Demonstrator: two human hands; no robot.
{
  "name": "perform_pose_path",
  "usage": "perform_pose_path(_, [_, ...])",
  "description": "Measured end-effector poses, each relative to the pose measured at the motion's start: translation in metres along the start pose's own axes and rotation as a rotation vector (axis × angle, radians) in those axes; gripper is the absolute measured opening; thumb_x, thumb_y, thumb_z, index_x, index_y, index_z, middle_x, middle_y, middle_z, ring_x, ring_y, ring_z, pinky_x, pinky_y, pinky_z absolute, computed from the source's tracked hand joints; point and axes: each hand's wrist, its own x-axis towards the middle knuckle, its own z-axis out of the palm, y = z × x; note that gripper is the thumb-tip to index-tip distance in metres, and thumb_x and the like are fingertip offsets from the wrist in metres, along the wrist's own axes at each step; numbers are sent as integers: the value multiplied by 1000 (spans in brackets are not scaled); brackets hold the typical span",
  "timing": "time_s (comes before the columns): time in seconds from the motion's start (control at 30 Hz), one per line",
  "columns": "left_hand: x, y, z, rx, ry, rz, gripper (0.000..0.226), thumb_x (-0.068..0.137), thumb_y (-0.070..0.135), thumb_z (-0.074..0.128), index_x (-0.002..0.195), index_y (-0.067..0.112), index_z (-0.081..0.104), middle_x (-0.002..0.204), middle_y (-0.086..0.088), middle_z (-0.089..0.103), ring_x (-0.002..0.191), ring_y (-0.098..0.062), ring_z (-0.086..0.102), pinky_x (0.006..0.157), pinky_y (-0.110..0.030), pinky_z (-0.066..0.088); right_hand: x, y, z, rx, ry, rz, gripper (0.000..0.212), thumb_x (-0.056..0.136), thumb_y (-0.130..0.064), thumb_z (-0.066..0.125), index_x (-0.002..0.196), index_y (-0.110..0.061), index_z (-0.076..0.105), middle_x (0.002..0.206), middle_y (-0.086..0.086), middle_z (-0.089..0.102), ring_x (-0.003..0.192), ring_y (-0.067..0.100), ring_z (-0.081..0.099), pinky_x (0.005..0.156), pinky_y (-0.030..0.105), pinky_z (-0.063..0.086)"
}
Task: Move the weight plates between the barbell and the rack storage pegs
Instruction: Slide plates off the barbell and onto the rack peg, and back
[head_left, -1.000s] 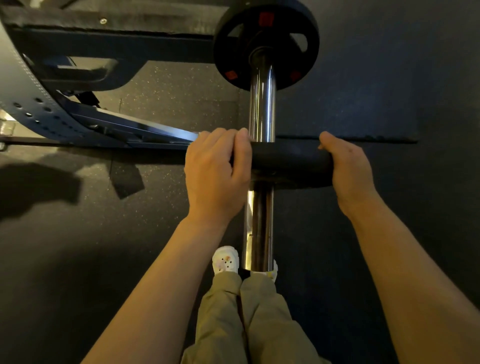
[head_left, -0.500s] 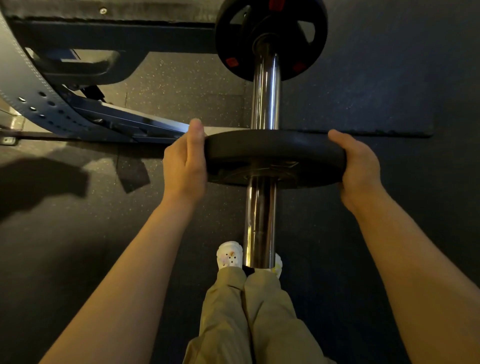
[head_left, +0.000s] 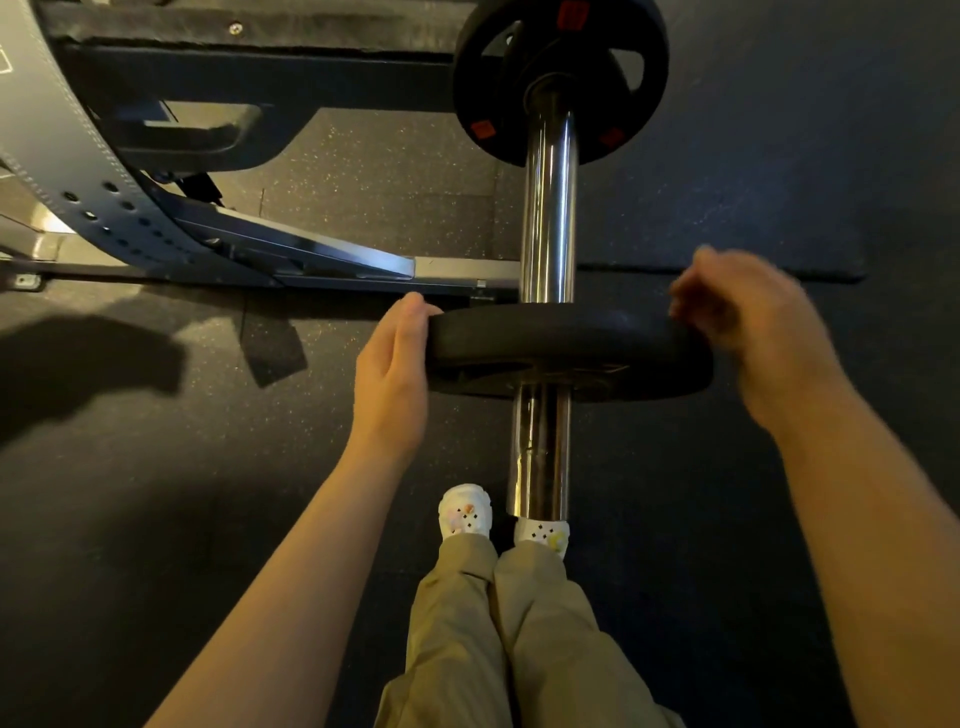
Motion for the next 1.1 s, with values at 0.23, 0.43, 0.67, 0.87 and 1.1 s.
perform_pose_path(0.23, [-16,-10,6,-192,88,-312,43,102,45,13,93,37,54,103,16,55,109,-3,48,104,-31,26,-10,-45,68,-855,-155,-260,51,95,-59,30,72,-21,55,61,-5,47,56,8,46,55,24,30])
perform_pose_path(0.43, [-12,2,0,99,154,-94,47,99,53,19,82,28,56,80,4,56,74,-3,53,68,-12,36,-23,-15,44,-502,-50,-220,44,97,-45,44,64,-18,56,58,-5,52,55,7,49,59,23,36])
perform_pose_path(0.67, [-21,39,26,416,189,462,51,93,67,17,68,28,40,64,18,33,59,1,34,60,-19,28,-34,49,12,380,69,317,27,95,-32,49,77,-17,61,77,-2,64,73,10,60,75,32,46])
perform_pose_path(0.87, [-40,47,43,561,200,484,35,96,41,36,75,21,53,71,10,45,67,-4,40,70,-22,30,-45,62,20,517,142,393,22,98,-32,46,88,-18,61,93,5,64,92,17,61,96,37,43])
perform_pose_path(1.1, [-42,30,6,91,98,-4,37,103,39,30,93,25,63,86,8,57,77,3,53,65,-8,41,-48,15,16,-204,179,-124,48,100,-48,32,89,-14,64,87,1,61,79,4,55,70,19,37])
